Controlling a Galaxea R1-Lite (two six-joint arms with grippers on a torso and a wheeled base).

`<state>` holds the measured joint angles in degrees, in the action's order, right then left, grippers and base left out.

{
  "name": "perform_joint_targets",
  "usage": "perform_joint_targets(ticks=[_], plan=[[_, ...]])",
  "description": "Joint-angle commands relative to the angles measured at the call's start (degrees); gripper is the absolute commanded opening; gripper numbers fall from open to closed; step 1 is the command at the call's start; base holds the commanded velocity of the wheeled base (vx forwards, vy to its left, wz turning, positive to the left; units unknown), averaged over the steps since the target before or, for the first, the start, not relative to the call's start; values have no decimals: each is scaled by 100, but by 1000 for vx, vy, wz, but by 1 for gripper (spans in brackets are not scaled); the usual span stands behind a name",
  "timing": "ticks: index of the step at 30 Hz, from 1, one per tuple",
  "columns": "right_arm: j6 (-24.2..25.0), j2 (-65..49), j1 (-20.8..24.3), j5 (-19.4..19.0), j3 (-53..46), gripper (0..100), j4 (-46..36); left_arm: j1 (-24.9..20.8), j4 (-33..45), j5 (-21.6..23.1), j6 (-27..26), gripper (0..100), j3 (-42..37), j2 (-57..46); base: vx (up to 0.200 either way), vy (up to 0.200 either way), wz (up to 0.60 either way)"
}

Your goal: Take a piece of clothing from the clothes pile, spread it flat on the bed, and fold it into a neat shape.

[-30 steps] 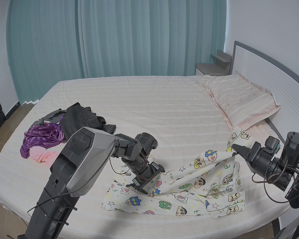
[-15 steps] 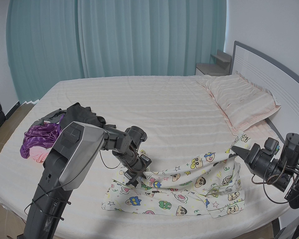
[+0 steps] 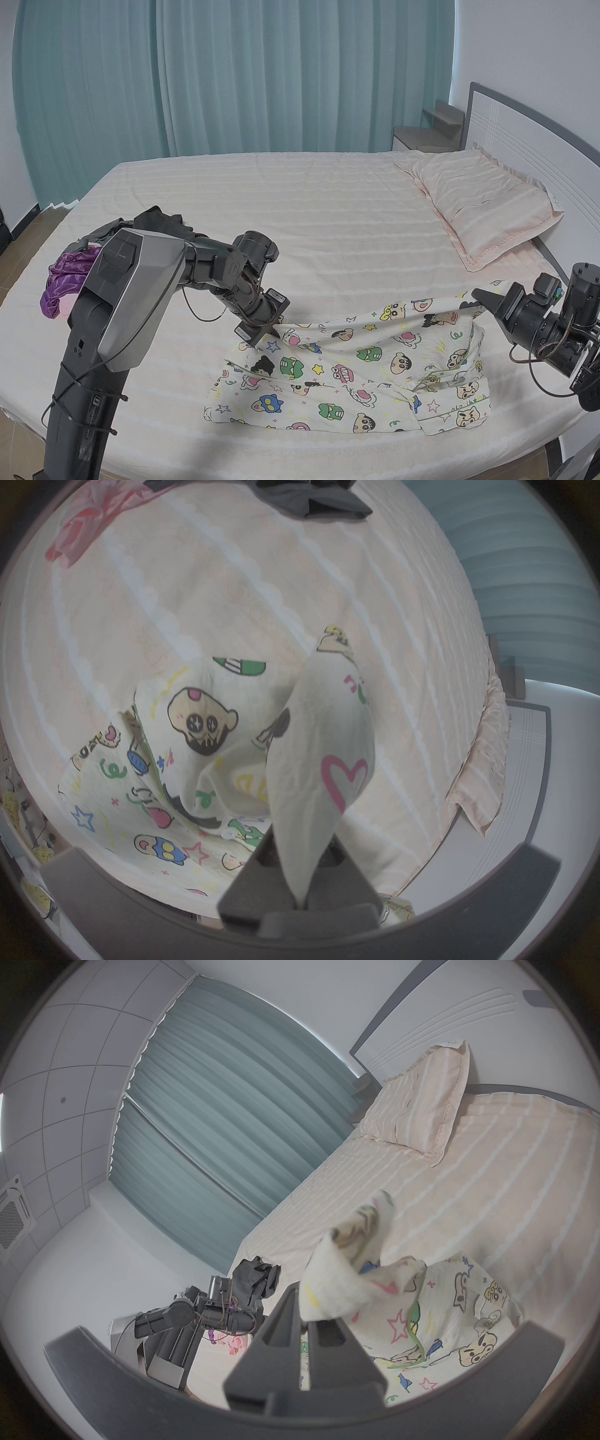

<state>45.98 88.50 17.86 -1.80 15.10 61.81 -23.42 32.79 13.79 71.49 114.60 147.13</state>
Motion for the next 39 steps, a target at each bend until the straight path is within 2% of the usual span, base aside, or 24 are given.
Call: perform_joint_targets(ticks=[1, 12, 20, 31, 34, 39], plan=[[-2, 106, -213, -22, 124, 0, 7, 127, -1, -60, -3, 0, -1, 9, 0, 0, 0], [-10, 220, -538, -66, 335, 0, -2, 268, -1, -69, -100, 0, -1, -9, 0, 0, 0], [7, 492, -538, -233, 274, 0, 16, 145, 25, -96, -100, 0, -1, -53, 0, 0, 0], [7, 993, -766, -347, 283, 0, 95, -145, 52, -614, -91, 0, -1, -141, 0, 0, 0], [-2, 1292, -1021, -356, 300, 0, 95, -330, 52, -1036, -73, 0, -1, -202, 0, 0, 0], [-46, 1661, -1197, -417, 318, 0, 104, -453, 8, -1282, -73, 0, -1, -158, 0, 0, 0]])
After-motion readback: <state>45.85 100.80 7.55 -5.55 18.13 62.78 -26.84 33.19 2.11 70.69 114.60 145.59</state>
